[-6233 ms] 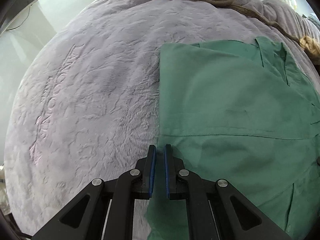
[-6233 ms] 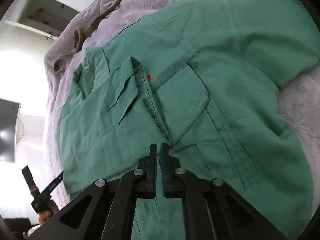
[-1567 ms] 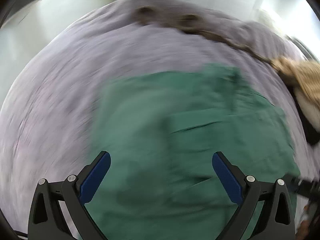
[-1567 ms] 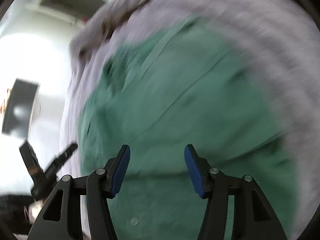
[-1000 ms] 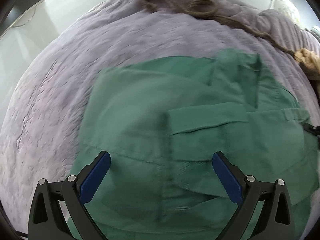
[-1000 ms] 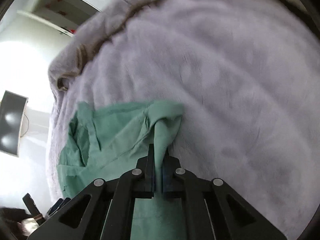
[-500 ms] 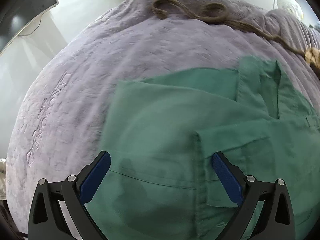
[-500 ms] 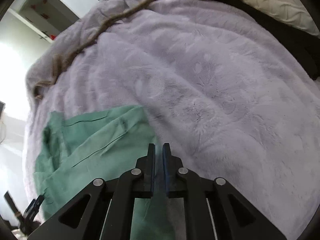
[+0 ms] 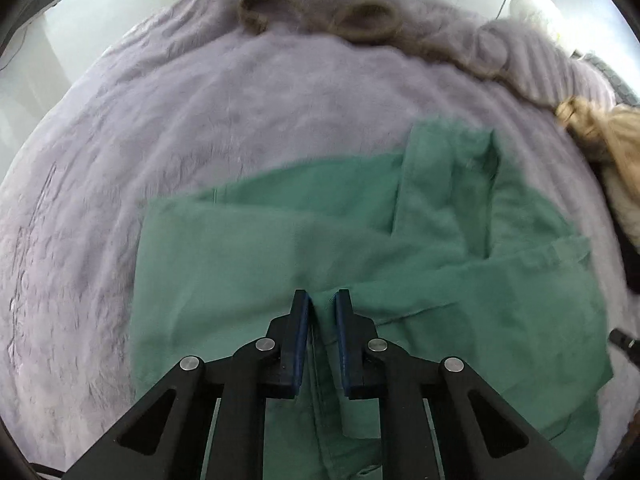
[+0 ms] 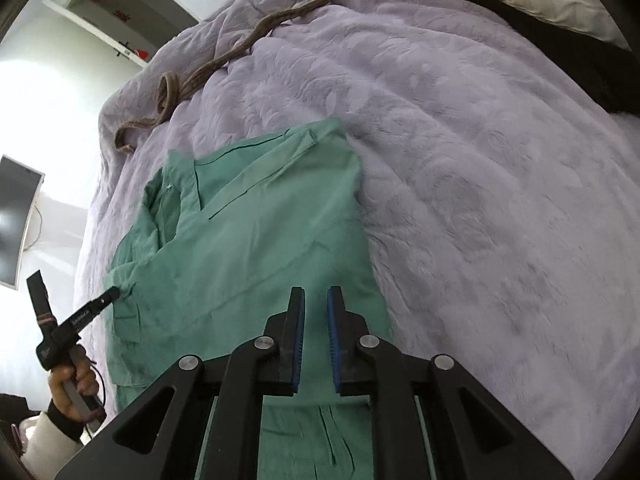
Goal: Fold large clothes
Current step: 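Grasp the jacket hem with both tools and lift it toward the collar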
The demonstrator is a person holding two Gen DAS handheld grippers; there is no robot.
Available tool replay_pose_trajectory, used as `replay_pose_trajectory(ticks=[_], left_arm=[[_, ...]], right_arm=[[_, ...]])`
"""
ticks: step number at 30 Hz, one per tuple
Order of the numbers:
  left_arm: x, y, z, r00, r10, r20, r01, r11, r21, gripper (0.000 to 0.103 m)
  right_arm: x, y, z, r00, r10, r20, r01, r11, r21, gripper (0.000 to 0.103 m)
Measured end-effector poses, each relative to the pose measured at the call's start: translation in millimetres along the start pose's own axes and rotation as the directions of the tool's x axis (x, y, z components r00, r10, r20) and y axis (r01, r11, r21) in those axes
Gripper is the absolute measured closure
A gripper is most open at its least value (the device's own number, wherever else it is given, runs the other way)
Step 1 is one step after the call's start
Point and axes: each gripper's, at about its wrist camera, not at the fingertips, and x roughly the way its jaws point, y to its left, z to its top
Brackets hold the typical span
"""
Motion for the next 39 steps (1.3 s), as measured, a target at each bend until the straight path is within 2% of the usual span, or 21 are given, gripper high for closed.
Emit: replay_pose_trajectory(ticks=[2,3,4,6,9,11,13,15,17,19,23,24,25,27,29,32,33,34,35,36,39], left_arm=[[1,2,3,1.000,0.015,0.004,-0.015,1.000,0.020,0.088],[5,4,5,1.000,0.013,-0.003,-0.013,1.000,0.021,0.088],[9,5,6,1.000,0.013,-0.011,-0.012,1.000,0.023,0.088],[15,5,8,1.000,0.021,-0.017,-0.020,0.999,0.029,0.088],[18,6,11,1.000,0.025,-0.013,-0.025,1.000,0.018,0.088],[19,8,15,1.000,0.025,-0.005,-0.025,1.000,0.004,0.088],[19,9,15,1.000,0.029,-0.002,-0.029,1.000,-0.005,0.088],[16,7,12,0.999,0.042,0.005,-0.042,0.999,0.007,0.088],[11,6,9,0.999,0.050,0.005,-0.050,0.998,0.024,0.087],[4,6,7,0.998,0.056,0.004,-0.057,0.998,0.035,0.087],[-10,19,4,0.994,0.107,0.019,-0.107,0.994,0.026,0.087],[-12,26,3,0.995,0.097,0.008,-0.097,0.995,0.008,0.087],[-13,30,2,0.995,0.097,0.003,-0.097,0.995,-0.002,0.087],[-18,32,1,0.994,0.107,-0.001,-0.107,0.994,-0.006,0.087],[-24,26,3,0.996,0.087,0.003,-0.087,0.996,0.008,0.087],[-34,-6,13,1.000,0.002,0.021,-0.004,0.998,0.068,0.087],[-37,-24,18,0.999,-0.024,0.030,0.021,0.995,0.102,0.078],[-38,-42,22,0.998,-0.047,0.033,0.042,0.990,0.132,0.059],[-38,-60,25,0.997,-0.063,0.038,0.057,0.987,0.151,0.015],[-41,-84,28,0.993,-0.089,0.075,0.075,0.982,0.176,0.007],[-33,-145,34,0.987,-0.145,0.064,0.122,0.952,0.282,0.007]], right_arm=[[-5,-7,-11,0.999,0.031,-0.021,-0.030,0.999,0.045,0.076],[-6,-11,-20,0.997,0.059,-0.040,-0.056,0.996,0.074,0.062],[-5,-13,-28,0.995,0.083,-0.059,-0.077,0.993,0.094,0.060],[-3,-17,-38,0.993,0.090,-0.081,-0.080,0.991,0.111,0.060],[0,-22,-42,0.995,0.081,-0.058,-0.072,0.987,0.143,0.060],[8,-30,-41,0.999,0.038,-0.038,-0.030,0.982,0.188,0.060],[18,-43,-40,0.997,-0.068,-0.037,0.073,0.978,0.195,0.070],[26,-58,-42,0.997,-0.054,-0.046,0.064,0.967,0.246,0.083],[21,-64,-43,0.999,-0.018,-0.035,0.028,0.954,0.299,0.084],[13,-58,-44,0.999,-0.045,-0.030,0.051,0.963,0.264,0.084],[-9,-47,-45,1.000,-0.022,0.016,0.018,0.978,0.208,0.079],[-14,-46,-44,0.999,-0.020,0.033,0.013,0.981,0.193,0.076],[-20,-46,-44,0.999,-0.016,0.045,0.008,0.983,0.186,0.065],[-26,-53,-44,0.998,0.051,0.040,-0.059,0.969,0.239,0.052],[-26,-57,-51,0.985,0.168,0.024,-0.168,0.941,0.293,0.052],[-14,-55,-62,0.973,0.229,0.012,-0.220,0.917,0.332,0.052],[-11,-57,-64,0.970,0.242,0.018,-0.233,0.908,0.349,0.052],[-5,-61,-66,0.966,0.258,0.034,-0.251,0.891,0.379,0.052],[-2,-65,-67,0.960,0.273,0.053,-0.271,0.875,0.401,0.052],[1,-69,-68,0.957,0.282,0.071,-0.286,0.863,0.417,0.052],[10,-86,-72,0.944,0.304,0.126,-0.326,0.813,0.482,0.052]])
